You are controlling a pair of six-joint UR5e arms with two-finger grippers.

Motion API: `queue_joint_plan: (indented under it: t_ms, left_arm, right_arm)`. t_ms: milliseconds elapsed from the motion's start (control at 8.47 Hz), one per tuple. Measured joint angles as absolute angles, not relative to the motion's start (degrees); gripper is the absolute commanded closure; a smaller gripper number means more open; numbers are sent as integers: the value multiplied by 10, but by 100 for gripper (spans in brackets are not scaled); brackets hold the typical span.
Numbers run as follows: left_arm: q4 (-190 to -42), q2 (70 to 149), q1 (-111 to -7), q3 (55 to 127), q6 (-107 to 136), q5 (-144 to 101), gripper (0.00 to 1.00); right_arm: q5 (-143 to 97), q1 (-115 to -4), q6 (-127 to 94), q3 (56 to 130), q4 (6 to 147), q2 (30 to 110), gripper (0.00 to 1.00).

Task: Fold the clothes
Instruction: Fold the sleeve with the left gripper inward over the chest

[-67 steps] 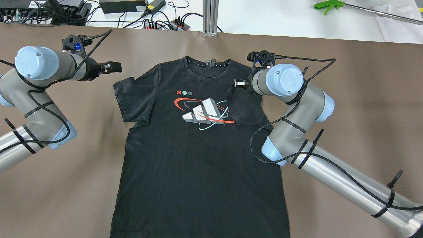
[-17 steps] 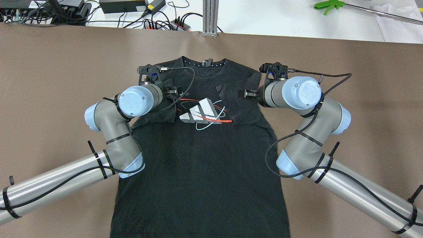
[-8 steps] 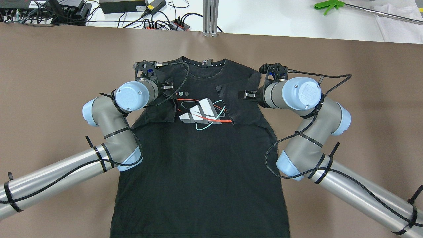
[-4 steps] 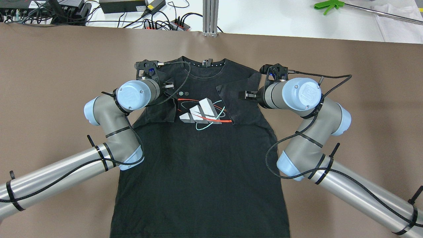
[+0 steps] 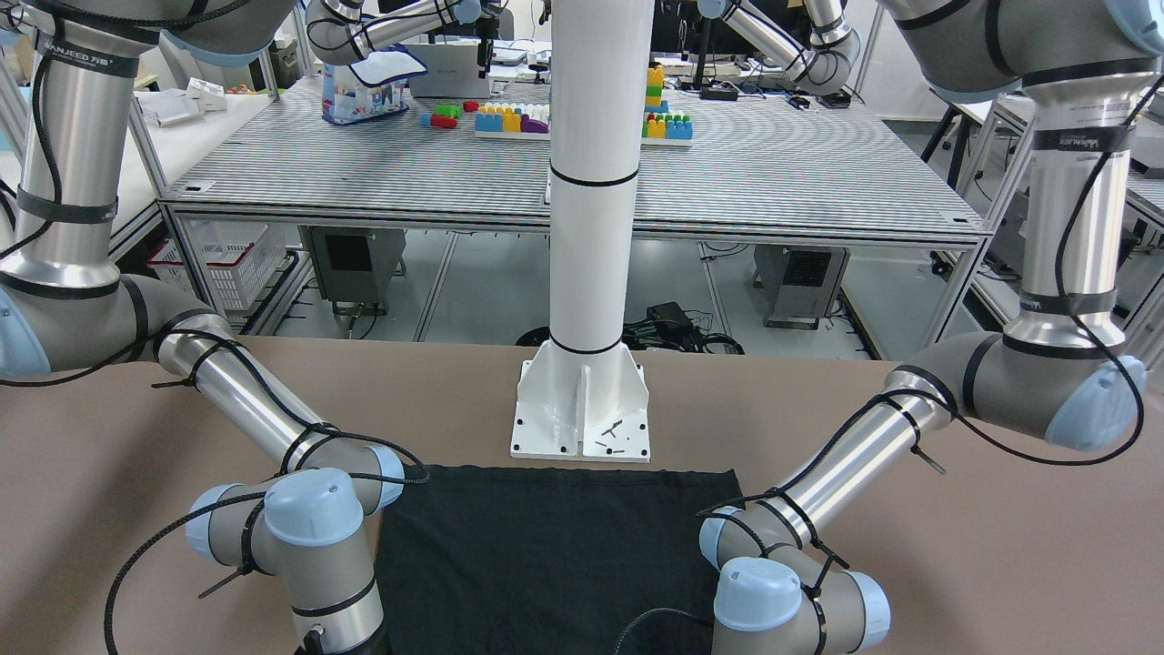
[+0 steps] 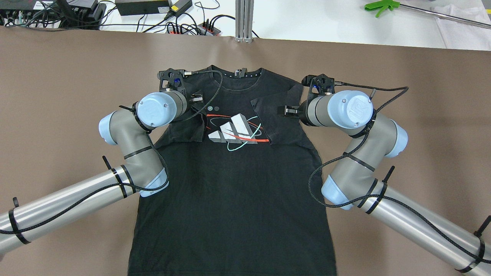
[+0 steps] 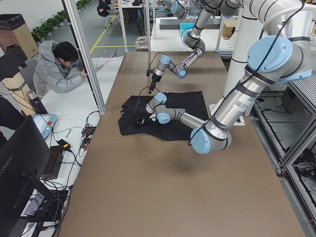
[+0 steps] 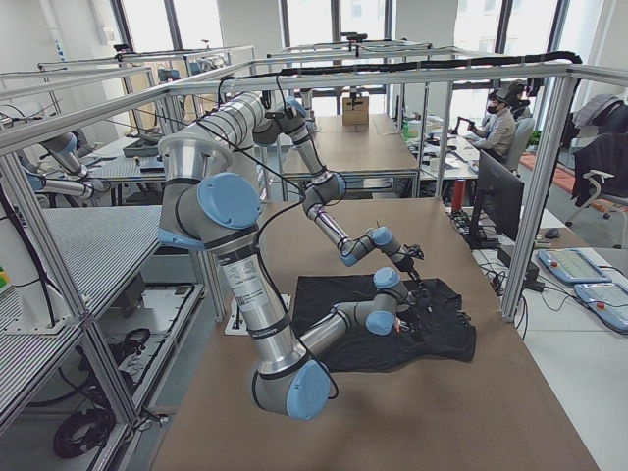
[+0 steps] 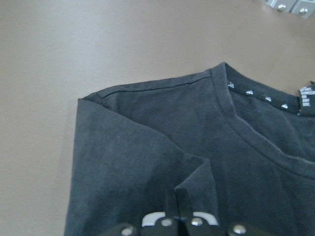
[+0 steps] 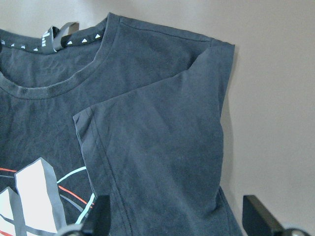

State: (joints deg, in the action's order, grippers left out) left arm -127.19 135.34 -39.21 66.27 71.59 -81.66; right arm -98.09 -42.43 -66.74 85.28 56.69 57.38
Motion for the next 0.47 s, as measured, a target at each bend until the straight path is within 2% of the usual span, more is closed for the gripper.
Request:
queue_joint_plan:
  t_ms: [472]
  left_arm:
    - [-1232, 1387, -392, 663, 734, -819, 100]
  right_arm:
    - [-981, -424, -667, 853, 566, 575, 6]
